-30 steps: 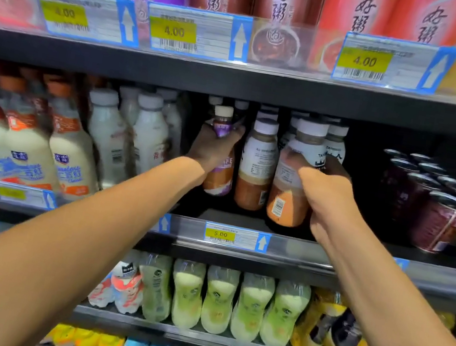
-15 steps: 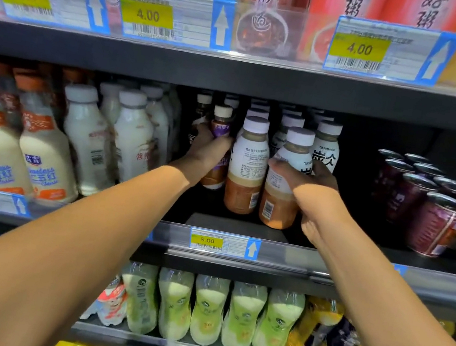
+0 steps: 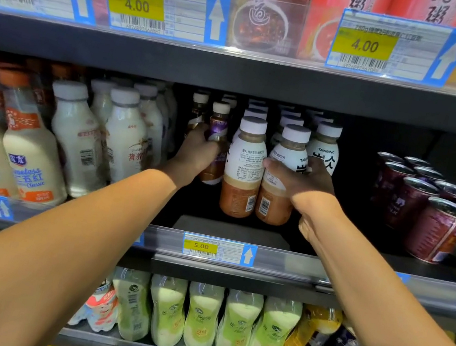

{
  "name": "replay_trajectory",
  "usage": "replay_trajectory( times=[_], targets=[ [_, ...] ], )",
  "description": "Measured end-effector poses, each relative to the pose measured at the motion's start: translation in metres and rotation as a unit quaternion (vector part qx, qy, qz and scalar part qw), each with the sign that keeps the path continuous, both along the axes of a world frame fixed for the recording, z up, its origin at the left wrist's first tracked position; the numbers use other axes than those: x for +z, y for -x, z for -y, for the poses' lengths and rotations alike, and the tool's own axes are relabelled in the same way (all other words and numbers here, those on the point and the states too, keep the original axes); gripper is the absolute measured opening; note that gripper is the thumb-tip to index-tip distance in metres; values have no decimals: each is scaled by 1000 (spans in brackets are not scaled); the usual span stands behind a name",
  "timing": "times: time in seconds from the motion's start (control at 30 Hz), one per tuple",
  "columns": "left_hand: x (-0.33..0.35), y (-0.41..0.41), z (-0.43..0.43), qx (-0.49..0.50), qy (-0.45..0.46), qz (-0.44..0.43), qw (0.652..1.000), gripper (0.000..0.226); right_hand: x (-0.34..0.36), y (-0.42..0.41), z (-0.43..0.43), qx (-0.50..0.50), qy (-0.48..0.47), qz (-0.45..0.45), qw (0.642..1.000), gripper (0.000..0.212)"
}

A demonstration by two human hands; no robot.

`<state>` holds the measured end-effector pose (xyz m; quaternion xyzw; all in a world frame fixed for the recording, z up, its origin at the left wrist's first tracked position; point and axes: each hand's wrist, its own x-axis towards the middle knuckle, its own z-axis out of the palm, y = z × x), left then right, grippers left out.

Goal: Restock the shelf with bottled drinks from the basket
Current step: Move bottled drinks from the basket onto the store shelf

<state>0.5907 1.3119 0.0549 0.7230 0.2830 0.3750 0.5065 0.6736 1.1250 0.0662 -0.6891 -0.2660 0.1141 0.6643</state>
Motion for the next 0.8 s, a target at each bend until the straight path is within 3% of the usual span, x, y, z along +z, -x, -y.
replay_trajectory(
  times=[0.23, 0.4, 0.53, 0.63, 0.73, 0.8],
  targets=[
    [-7, -4, -1, -16, 5, 2, 1000, 36, -3, 0, -2, -14, 17, 17, 1000, 65],
    [-27, -24, -34, -11, 7, -12, 1000, 63, -6, 1, -4, -13, 5, 7, 1000, 65],
    [-3, -2, 4, -34, 25, -20, 999, 42, -6, 2, -1, -10, 16, 10, 1000, 66],
    [4, 9, 9, -52, 22, -24, 998, 34, 0, 5, 8, 14, 61, 18, 998, 79],
    [12, 26, 10, 15, -59, -74, 995, 33, 12, 12, 24, -13, 131, 82, 988, 80],
    [21, 38, 19, 46, -109, -152, 981, 36, 21, 22, 41, -70, 237, 200, 948, 62]
  ],
)
